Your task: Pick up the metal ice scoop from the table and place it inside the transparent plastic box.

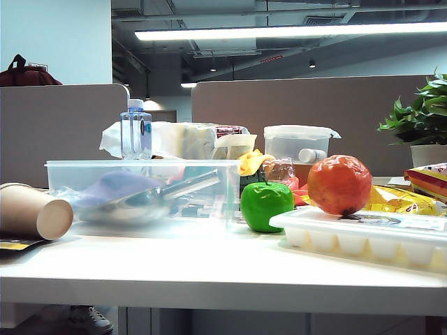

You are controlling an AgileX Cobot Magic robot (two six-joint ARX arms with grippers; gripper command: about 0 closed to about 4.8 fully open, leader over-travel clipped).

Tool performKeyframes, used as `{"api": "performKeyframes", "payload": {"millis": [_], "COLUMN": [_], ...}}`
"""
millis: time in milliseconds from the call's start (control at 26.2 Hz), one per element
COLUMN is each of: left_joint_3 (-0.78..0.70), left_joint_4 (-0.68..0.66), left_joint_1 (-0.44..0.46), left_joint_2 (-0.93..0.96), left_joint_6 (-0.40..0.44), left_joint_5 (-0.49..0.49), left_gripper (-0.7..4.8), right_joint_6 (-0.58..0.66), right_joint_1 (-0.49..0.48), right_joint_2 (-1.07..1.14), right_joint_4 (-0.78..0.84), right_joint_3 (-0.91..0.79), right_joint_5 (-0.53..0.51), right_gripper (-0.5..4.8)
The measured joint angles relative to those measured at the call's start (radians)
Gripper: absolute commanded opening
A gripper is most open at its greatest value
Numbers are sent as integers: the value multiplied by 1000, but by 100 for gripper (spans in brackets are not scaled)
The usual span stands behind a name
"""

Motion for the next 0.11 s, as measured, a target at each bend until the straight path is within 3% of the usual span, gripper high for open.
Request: {"api": "performKeyframes", "payload": {"millis": [115], "left_joint_3": [0], "left_joint_4": [0], "left_joint_1": [0], "left_joint_2": [0], "left_joint_6": [0], "left_joint_5": [0], "left_gripper": [-5], "right_joint_6": [0], "right_joint_1": [0], "right_joint_2": [0], "right_joint_4": [0], "right_joint_3": [0], "right_joint_5": [0], "right_gripper": [-4]}}
